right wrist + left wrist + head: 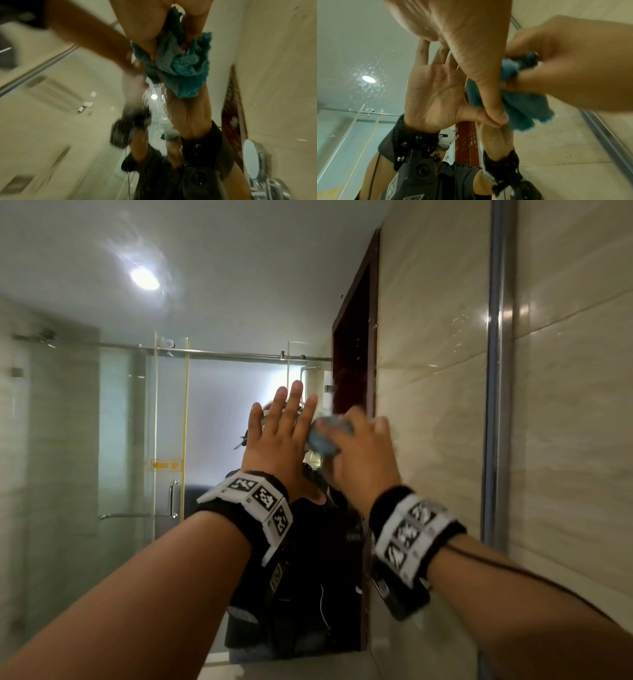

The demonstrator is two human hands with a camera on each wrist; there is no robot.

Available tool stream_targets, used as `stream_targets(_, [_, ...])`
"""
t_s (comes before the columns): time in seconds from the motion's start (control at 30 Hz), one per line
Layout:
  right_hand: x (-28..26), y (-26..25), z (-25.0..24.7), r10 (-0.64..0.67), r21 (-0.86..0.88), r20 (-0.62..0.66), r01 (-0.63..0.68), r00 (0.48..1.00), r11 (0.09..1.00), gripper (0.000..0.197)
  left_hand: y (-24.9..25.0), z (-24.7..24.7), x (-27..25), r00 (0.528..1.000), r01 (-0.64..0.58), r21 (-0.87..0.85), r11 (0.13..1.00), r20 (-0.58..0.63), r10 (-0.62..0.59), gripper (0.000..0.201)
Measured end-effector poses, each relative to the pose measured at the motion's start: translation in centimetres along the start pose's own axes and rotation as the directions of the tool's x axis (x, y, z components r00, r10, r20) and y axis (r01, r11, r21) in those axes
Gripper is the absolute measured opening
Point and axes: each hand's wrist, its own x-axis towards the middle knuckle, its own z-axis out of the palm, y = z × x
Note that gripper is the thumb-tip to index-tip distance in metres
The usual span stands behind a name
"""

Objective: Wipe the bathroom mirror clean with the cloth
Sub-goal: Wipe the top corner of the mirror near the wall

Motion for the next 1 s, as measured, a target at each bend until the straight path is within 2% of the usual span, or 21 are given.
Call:
stream_targets(0.07, [-3.0, 0.2, 0.5, -0.197, -0.008, 0.076, 0.198, 0.977, 0.98, 0.049, 0.1, -0.2, -0.1, 1.0, -0.006, -0.009, 1.0, -0.003, 0.006, 0.142])
stream_targets(0.1, [-2.8, 0.5, 0.0, -0.256, -0.015, 0.11, 0.259, 0.96, 0.966, 0.046, 0.1, -0.2, 0.0, 1.0, -0.003, -0.005, 1.0, 0.004, 0.003, 0.144])
stream_targets(0.13, [-1.6, 0.8, -0.7, -0.237, -0.026, 0.121, 0.242, 0.964, 0.97, 0.043, 0.0, -0.2, 0.1, 1.0, 0.001, 0.005, 1.0, 0.014, -0.002, 0.145])
stream_targets(0.17, [0.3, 1.1, -1.5, -0.153, -0.025, 0.105, 0.156, 0.983, 0.987, 0.041, 0.0, -0.2, 0.2, 1.0, 0.006, 0.015, 1.0, 0.022, -0.007, 0.147])
stream_targets(0.2, [2.4, 1.7, -2.3, -0.025, 0.002, 0.031, 0.025, 0.999, 1.0, 0.04, 0.0, -0.2, 0.3, 1.0, 0.01, 0.018, 1.0, 0.03, -0.01, 0.148])
stream_targets(0.27, [5.7, 2.4, -3.6, 0.238, 0.096, -0.095, -0.229, 0.967, 0.969, 0.04, 0.0, -0.2, 0.3, 0.999, 0.01, 0.008, 1.0, 0.039, -0.01, 0.149])
stream_targets(0.3, [6.0, 2.4, -3.5, 0.283, 0.106, -0.129, -0.271, 0.95, 0.957, 0.04, 0.0, -0.1, 0.3, 0.999, 0.009, 0.007, 1.0, 0.043, -0.009, 0.149])
stream_targets(0.33, [5.4, 1.8, -3.2, 0.272, 0.114, -0.118, -0.259, 0.955, 0.959, 0.041, 0.0, -0.1, 0.3, 0.999, 0.008, 0.012, 1.0, 0.044, -0.008, 0.148])
stream_targets(0.37, [3.9, 1.4, -2.4, 0.196, 0.089, -0.079, -0.189, 0.977, 0.978, 0.043, 0.1, 0.0, 0.3, 0.999, 0.009, 0.021, 1.0, 0.039, -0.01, 0.148])
stream_targets(0.4, [1.9, 0.9, -1.5, 0.083, 0.042, -0.033, -0.082, 0.996, 0.996, 0.044, 0.1, 0.0, 0.3, 1.0, 0.011, 0.03, 0.999, 0.028, -0.012, 0.148])
stream_targets(0.47, [-2.1, 0.0, -0.1, -0.124, 0.007, 0.093, 0.124, 0.988, 0.992, 0.044, 0.2, 0.0, 0.3, 1.0, 0.013, 0.035, 0.999, 0.02, -0.013, 0.145])
stream_targets(0.53, [-2.8, 0.5, -0.2, -0.161, 0.047, 0.164, 0.155, 0.973, 0.987, 0.037, 0.3, -0.1, 0.2, 0.999, 0.014, 0.04, 0.999, 0.037, -0.016, 0.145])
stream_targets(0.6, [-0.1, 2.0, -1.5, -0.058, 0.076, 0.101, 0.051, 0.993, 0.996, 0.037, 0.3, -0.3, 0.4, 0.998, 0.021, 0.045, 0.999, 0.054, -0.024, 0.149])
stream_targets(0.63, [1.5, 2.9, -2.3, 0.039, 0.069, 0.05, -0.043, 0.998, 0.997, 0.039, 0.3, -0.3, 0.4, 0.998, 0.023, 0.04, 0.999, 0.065, -0.025, 0.15])
stream_targets(0.7, [4.0, 4.6, -3.7, 0.223, 0.078, -0.083, -0.216, 0.971, 0.973, 0.043, 0.2, -0.3, 0.4, 0.997, 0.023, 0.025, 0.999, 0.078, -0.025, 0.15])
stream_targets(0.77, [3.8, 4.5, -3.3, 0.289, 0.064, -0.141, -0.283, 0.947, 0.957, 0.046, 0.2, -0.4, 0.5, 0.996, 0.02, 0.023, 1.0, 0.083, -0.022, 0.15])
stream_targets(0.83, [1.0, 2.7, -1.3, 0.177, 0.009, -0.035, -0.177, 0.984, 0.984, 0.047, 0.4, -0.3, 0.5, 0.997, 0.022, 0.024, 0.999, 0.079, -0.024, 0.149])
stream_targets(0.87, [-0.9, 1.6, -0.2, 0.062, 0.01, 0.031, -0.062, 0.998, 0.998, 0.045, 0.4, -0.3, 0.5, 0.997, 0.024, 0.025, 0.999, 0.068, -0.025, 0.146])
stream_targets(0.93, [-3.8, 0.5, 0.9, -0.146, 0.055, 0.082, 0.142, 0.986, 0.988, 0.039, 0.5, -0.2, 0.5, 0.998, 0.026, 0.029, 0.999, 0.049, -0.027, 0.139])
stream_targets(0.97, [-4.0, 1.0, 0.9, -0.18, 0.075, 0.092, 0.173, 0.979, 0.982, 0.039, 0.5, -0.1, 0.4, 0.998, 0.029, 0.033, 0.999, 0.047, -0.031, 0.14])
stream_targets(1.0, [-3.4, 1.9, 0.5, -0.139, 0.079, 0.094, 0.131, 0.986, 0.988, 0.045, 0.4, -0.2, 0.4, 0.998, 0.033, 0.035, 0.999, 0.051, -0.035, 0.144])
